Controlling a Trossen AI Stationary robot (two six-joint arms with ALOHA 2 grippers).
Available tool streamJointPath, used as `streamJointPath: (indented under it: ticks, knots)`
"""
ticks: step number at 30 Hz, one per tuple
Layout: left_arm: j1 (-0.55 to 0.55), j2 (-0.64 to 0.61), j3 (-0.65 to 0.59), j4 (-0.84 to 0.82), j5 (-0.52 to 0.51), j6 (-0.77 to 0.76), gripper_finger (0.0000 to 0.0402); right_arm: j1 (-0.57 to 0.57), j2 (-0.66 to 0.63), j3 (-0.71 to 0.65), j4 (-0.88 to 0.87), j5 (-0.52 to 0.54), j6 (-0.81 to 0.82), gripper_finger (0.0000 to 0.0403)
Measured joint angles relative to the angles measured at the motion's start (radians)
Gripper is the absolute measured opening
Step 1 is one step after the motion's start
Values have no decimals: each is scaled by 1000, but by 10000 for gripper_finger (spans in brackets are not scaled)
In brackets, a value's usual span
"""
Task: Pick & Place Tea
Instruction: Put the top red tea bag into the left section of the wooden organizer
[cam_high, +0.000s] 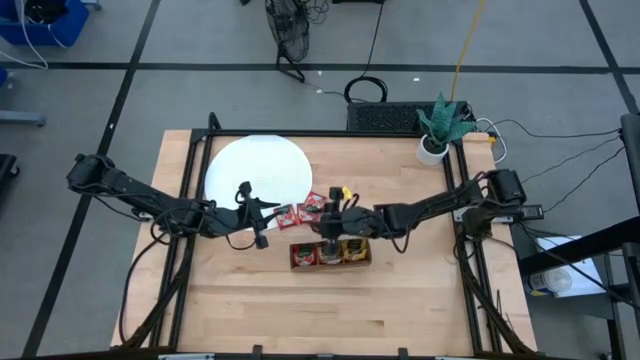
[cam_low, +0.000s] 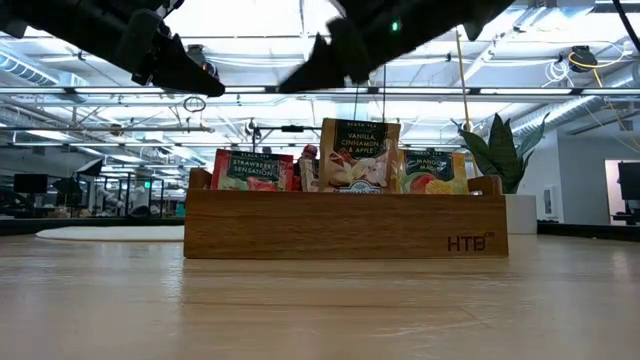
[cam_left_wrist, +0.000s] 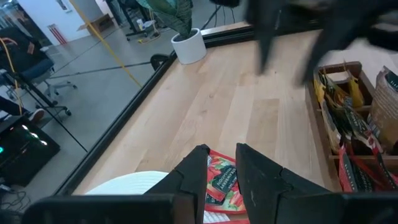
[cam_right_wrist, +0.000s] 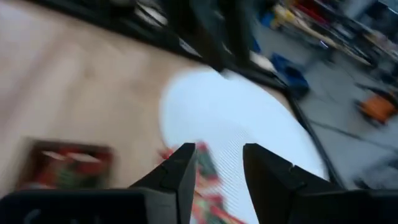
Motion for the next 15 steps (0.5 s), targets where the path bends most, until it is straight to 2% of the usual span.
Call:
streamJointPath:
  ticks: [3, 7, 11, 15]
  knots:
    - [0, 0, 0, 0, 0, 0, 90, -46, -1, 0, -74, 23, 1, 122]
    - [0, 0, 0, 0, 0, 0, 90, -129, 1, -31, -56, -39, 4, 119]
    - [0, 0, 0, 0, 0, 0, 90, -232, 1, -62, -28, -166, 25, 116]
    - [0, 0, 0, 0, -1, 0, 90, -349, 6, -58, -69, -370, 99, 116]
